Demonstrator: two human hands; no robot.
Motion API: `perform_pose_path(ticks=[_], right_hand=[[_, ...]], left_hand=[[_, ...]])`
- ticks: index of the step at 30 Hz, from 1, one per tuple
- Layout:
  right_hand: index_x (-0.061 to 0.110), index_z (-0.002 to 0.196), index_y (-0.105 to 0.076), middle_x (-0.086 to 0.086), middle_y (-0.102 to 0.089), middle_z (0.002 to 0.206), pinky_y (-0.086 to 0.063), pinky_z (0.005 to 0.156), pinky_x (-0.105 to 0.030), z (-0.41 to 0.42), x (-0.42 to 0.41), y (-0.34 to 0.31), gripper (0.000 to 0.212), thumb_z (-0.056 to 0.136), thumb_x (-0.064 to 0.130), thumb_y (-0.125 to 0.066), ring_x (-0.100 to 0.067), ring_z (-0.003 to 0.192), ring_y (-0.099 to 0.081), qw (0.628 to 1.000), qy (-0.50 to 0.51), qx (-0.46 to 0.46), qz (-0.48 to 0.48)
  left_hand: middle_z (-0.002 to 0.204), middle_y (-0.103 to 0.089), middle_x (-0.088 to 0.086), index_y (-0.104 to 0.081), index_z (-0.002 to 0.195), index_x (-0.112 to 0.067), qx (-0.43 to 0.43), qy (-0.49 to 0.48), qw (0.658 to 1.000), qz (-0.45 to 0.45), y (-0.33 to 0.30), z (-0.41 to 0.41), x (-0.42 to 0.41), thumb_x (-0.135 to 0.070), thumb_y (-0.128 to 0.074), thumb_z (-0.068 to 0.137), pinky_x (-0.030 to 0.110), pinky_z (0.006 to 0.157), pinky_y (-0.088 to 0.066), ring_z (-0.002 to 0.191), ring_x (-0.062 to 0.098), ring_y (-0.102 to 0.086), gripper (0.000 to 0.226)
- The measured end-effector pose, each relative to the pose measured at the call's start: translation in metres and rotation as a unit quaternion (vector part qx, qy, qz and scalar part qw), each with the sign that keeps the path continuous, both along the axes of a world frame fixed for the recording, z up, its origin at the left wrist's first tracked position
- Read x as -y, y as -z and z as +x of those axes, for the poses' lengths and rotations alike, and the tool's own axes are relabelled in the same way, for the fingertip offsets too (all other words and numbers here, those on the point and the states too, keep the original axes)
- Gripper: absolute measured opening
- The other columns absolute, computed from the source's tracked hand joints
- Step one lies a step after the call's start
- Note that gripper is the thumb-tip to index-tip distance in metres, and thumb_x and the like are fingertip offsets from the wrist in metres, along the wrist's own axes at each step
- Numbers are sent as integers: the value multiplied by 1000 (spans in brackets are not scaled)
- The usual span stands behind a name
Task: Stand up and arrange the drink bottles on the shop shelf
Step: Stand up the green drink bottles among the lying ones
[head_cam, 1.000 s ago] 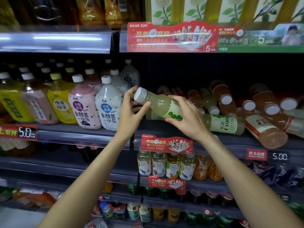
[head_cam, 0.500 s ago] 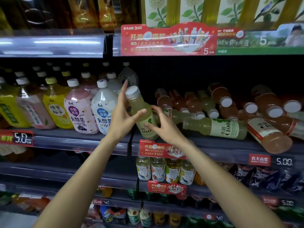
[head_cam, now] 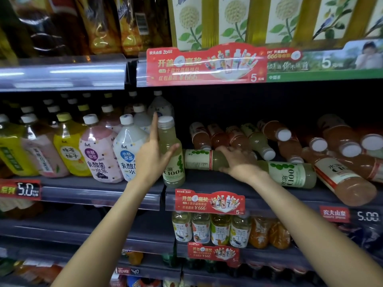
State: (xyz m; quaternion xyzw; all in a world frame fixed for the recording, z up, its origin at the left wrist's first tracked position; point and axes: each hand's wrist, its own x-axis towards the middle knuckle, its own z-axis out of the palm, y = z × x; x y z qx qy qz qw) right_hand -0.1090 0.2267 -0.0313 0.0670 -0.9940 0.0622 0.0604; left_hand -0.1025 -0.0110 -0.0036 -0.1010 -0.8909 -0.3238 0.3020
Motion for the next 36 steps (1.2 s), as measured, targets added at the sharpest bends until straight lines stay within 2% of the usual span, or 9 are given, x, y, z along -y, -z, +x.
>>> perform_pose_path(ticks=[4,6,8,11,14,19,26,30,36], right_hand=[[31,140,-29,-5,-46,137,-37,98,-40,0,2,-2,60,90,40,-60,-29,123,-47,999,6,-5,41],[31,141,-27,-5,-44,138,-37,99,-41,-1,3,-3,62,89,40,-60,-29,124,-46,999,4,1,46],[31,141,-27,-5,-44,138,-35,101,-41,-1,5,-3,62,89,40,-60,-28,125,-45,999,1,1,54],[30,140,-28,-6,-43,138,-29,104,-43,0,4,-3,60,89,41,-59,-28,126,-42,997,4,0,80],[26,141,-29,-6,-35,143,-28,104,-44,-1,12,-9,64,88,45,-59,-29,130,-34,996,-21,-33,79],[31,150,-16,0,-20,156,-21,109,-41,-17,55,-6,67,94,35,-53,-23,140,-22,982,-170,-52,66],[38,149,-8,1,-23,154,-26,105,-47,-16,39,10,69,96,20,-49,-26,136,-27,980,-163,-62,94],[40,149,-9,4,-26,152,-27,104,-44,-6,12,14,72,95,18,-50,-23,134,-28,980,-169,-72,81],[41,146,-19,-2,-33,140,-30,101,-41,6,-8,11,68,87,35,-53,-28,123,-36,988,-114,-78,71]], left_hand=[[61,-47,1,-1,152,-21,-17,-9,1000,-23,1,-1,2,-40,-64,88,30,53,-33,53,20,-45,92],[69,-53,9,-1,152,-20,-18,-15,999,-34,2,0,2,-42,-65,87,29,52,-30,54,20,-44,94],[102,-61,23,0,152,-19,-19,-15,999,-43,4,1,2,-43,-68,84,30,56,-35,70,30,-55,99],[142,-41,22,1,153,-15,-43,5,997,-60,10,2,2,-35,-77,78,33,65,-42,112,39,-54,109],[141,-40,21,0,153,-11,-53,17,997,-58,16,3,2,-25,-79,77,29,65,-38,115,38,-51,110],[141,-41,19,-1,152,-14,-58,27,997,-42,15,3,3,-24,-79,77,27,69,-39,118,32,-49,109],[148,-31,21,-13,151,-10,-92,7,995,-45,28,4,-2,-20,-77,78,31,68,-49,127,36,-44,98],[150,-29,21,-20,149,-3,-113,-2,993,-36,40,7,-8,-15,-75,78,27,89,-44,135,31,-34,91],[150,-29,17,-18,150,-7,-108,-2,994,-25,38,9,-8,-9,-75,77,22,77,-44,134,29,-36,93]])
